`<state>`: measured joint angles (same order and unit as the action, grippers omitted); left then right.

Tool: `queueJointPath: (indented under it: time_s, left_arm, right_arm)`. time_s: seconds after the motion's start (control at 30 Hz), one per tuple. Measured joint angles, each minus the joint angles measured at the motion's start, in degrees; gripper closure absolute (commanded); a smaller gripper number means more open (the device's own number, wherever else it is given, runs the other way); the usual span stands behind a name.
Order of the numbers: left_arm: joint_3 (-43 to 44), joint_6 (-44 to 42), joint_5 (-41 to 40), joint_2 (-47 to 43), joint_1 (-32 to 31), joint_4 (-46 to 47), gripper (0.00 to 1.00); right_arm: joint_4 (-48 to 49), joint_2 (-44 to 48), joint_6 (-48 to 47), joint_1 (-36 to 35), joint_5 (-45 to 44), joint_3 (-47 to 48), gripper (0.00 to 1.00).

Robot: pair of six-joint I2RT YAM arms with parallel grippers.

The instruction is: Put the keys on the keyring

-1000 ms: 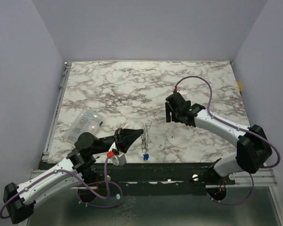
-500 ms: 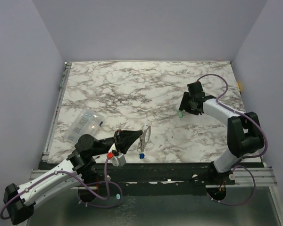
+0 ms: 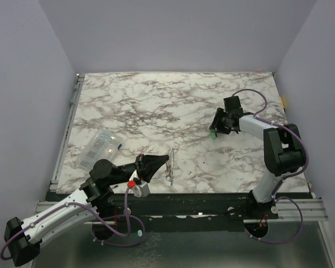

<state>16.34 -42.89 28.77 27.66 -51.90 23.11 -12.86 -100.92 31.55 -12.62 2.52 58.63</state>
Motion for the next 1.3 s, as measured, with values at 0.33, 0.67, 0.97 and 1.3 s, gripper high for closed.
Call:
queueJointPath:
  time_s: [0.33, 0.67, 0.97, 1.3]
  left_arm:
    - [0.0, 0.0, -0.2, 0.2, 0.0, 0.0, 1.00]
    - [-0.2, 0.0, -0.2, 0.5, 0.0, 0.0, 1.00]
    - [-0.3, 0.0, -0.2, 0.6, 0.0, 0.0, 1.00]
    - [-0.3, 0.0, -0.2, 0.6, 0.0, 0.0, 1.00]
  right_arm:
    - [3.9, -2.1, 0.4, 0.4, 2.7, 0.4, 0.68]
    - [5.7, -3.1, -0.1, 0.6, 4.0, 0.4, 0.82]
    - [7.0, -3.7, -1.5, 0.6, 4.5, 0.4, 0.99]
    - [7.1, -3.1, -4.7, 0.6, 6.0, 0.4, 0.99]
